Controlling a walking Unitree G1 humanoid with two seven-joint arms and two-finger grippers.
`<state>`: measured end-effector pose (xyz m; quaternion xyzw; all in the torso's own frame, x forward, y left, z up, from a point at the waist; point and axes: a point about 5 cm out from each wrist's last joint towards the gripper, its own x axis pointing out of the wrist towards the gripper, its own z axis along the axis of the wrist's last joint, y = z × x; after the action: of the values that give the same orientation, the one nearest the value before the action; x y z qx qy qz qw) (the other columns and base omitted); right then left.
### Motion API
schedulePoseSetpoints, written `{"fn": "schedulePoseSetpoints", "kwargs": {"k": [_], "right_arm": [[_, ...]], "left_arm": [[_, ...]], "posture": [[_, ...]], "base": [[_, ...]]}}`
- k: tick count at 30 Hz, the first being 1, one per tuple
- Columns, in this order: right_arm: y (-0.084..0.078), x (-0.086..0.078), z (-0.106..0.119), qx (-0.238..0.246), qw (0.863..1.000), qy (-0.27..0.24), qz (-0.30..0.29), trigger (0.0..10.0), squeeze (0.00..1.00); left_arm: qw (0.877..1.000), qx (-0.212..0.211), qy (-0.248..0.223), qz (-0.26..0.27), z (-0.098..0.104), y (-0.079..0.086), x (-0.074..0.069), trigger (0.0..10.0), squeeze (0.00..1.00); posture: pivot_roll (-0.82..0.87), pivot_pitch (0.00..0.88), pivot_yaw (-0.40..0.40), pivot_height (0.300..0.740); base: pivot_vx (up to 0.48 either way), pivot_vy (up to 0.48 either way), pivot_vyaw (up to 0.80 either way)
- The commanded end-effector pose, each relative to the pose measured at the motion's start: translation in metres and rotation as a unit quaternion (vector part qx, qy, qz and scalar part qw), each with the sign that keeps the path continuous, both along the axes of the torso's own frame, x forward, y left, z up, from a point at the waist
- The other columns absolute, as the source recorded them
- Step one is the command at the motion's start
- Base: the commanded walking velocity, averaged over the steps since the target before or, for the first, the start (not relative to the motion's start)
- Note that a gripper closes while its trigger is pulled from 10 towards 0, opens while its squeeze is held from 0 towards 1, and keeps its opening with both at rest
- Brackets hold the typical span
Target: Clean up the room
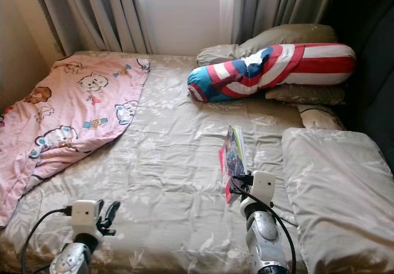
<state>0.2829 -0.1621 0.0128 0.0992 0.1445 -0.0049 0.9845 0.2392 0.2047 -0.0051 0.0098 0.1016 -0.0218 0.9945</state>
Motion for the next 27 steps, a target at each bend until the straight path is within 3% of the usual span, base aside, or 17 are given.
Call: {"fn": "schedulePoseSetpoints", "kwargs": {"k": [1,13,18,21,27], "right_arm": [[0.001,0.005,0.005,-0.005,1.000,-0.010,0.010,10.0,0.00],[0.003,0.005,0.007,-0.011,1.000,-0.021,0.006,10.0,0.00],[0.010,0.005,0.006,-0.029,0.999,-0.017,0.039,10.0,0.00],[0.007,0.005,0.009,-0.014,0.999,-0.031,0.011,10.0,0.00],[0.006,0.006,0.008,-0.023,0.999,-0.028,0.015,10.0,0.00]], "left_arm": [[1.000,0.003,-0.001,-0.004,0.000,-0.002,-0.001,10.0,0.00],[1.000,-0.006,-0.028,-0.001,0.015,-0.012,0.004,10.0,0.00],[1.000,-0.010,-0.028,0.002,0.017,-0.014,0.005,10.0,0.00],[1.000,-0.011,-0.027,0.000,0.018,-0.017,0.005,10.0,0.00],[1.000,-0.013,-0.020,-0.002,0.016,-0.018,0.005,10.0,0.00]], "posture": [[0.00,0.017,-0.012,0.730],[0.01,0.016,-0.008,0.715],[0.01,0.015,-0.006,0.691],[0.01,0.015,-0.004,0.686],[0.00,0.011,-0.003,0.686]], "base": [[0.000,0.000,0.00],[0.000,0.000,0.00],[0.000,0.000,0.00],[0.000,0.000,0.00],[0.000,0.000,0.00]]}}
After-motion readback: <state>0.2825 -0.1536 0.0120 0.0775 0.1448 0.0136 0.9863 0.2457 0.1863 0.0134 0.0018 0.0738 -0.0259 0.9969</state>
